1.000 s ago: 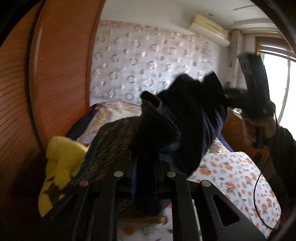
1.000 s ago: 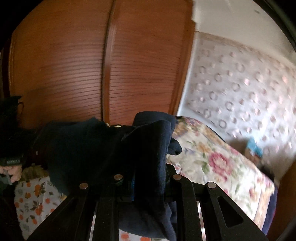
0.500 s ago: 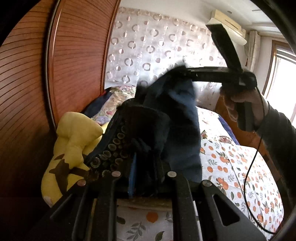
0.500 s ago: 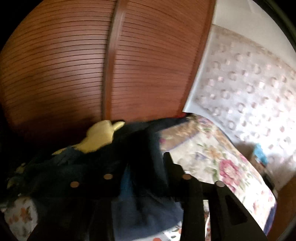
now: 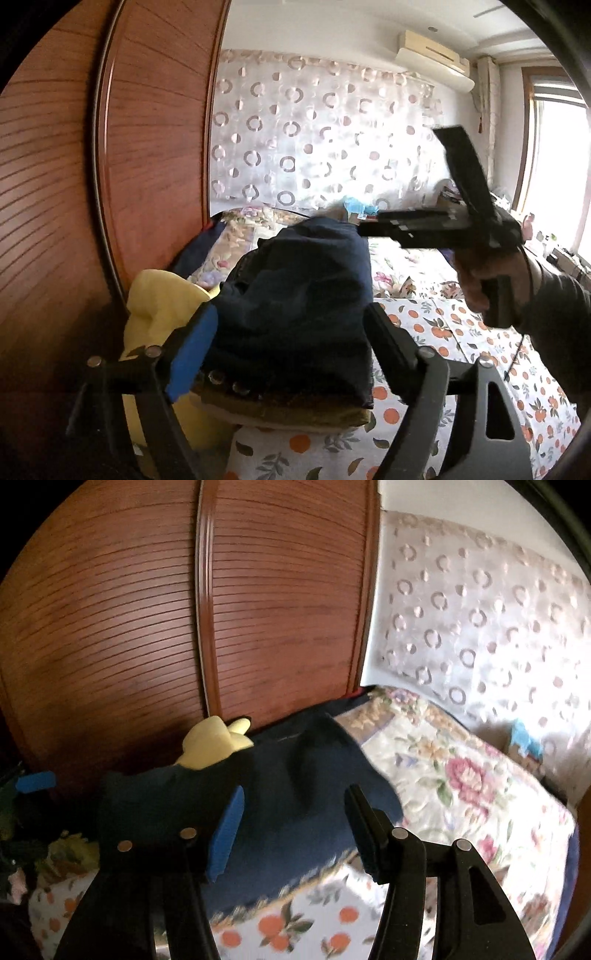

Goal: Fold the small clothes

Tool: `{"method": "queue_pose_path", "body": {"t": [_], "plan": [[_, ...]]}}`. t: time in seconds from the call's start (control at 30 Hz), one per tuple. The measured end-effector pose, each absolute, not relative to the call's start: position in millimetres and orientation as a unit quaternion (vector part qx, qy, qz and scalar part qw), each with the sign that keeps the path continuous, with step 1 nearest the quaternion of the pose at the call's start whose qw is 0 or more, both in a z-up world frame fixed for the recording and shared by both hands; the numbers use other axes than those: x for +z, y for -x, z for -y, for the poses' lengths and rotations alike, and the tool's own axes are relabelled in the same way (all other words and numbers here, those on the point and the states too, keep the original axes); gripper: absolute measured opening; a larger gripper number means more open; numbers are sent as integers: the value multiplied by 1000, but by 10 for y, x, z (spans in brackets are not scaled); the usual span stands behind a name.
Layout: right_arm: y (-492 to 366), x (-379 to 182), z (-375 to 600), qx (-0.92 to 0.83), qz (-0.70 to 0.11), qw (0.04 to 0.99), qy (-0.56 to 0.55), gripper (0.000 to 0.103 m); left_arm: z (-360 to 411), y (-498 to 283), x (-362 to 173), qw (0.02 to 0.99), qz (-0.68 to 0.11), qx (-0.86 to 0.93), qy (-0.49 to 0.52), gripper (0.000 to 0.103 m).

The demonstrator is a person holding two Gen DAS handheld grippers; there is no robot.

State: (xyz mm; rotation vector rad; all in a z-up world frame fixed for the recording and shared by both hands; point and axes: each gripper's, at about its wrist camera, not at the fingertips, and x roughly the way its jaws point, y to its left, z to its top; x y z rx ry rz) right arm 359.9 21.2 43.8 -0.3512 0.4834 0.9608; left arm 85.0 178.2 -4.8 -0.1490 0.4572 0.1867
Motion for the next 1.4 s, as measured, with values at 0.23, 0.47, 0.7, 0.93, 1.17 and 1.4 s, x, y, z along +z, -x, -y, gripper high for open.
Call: {"method": "queue_pose_path", "body": {"t": [0.23,0.47,0.7,0.93,1.17,1.4], "plan": [[-3135,485,386,433,-229,863,126,58,-1487,-796,52,968,-231,85,47,86],[-2514,481,970,385,-218,890,107,66,-1093,-767,12,965,-253,63,30,87],[-1954,398,1371,319,-225,917,78,78,-685,-699,-63,964,-262,32,27,86],[-1433,412,1665,261,-219,939,50,78,-252,-594,-19,966,-258,-1,16,87],[-876,537,1812,223,-198,954,23,78,47,-421,166,970,-241,-15,5,86],[-332,734,1898,197,-159,967,3,78,211,-266,471,976,-216,-12,-9,87]]}}
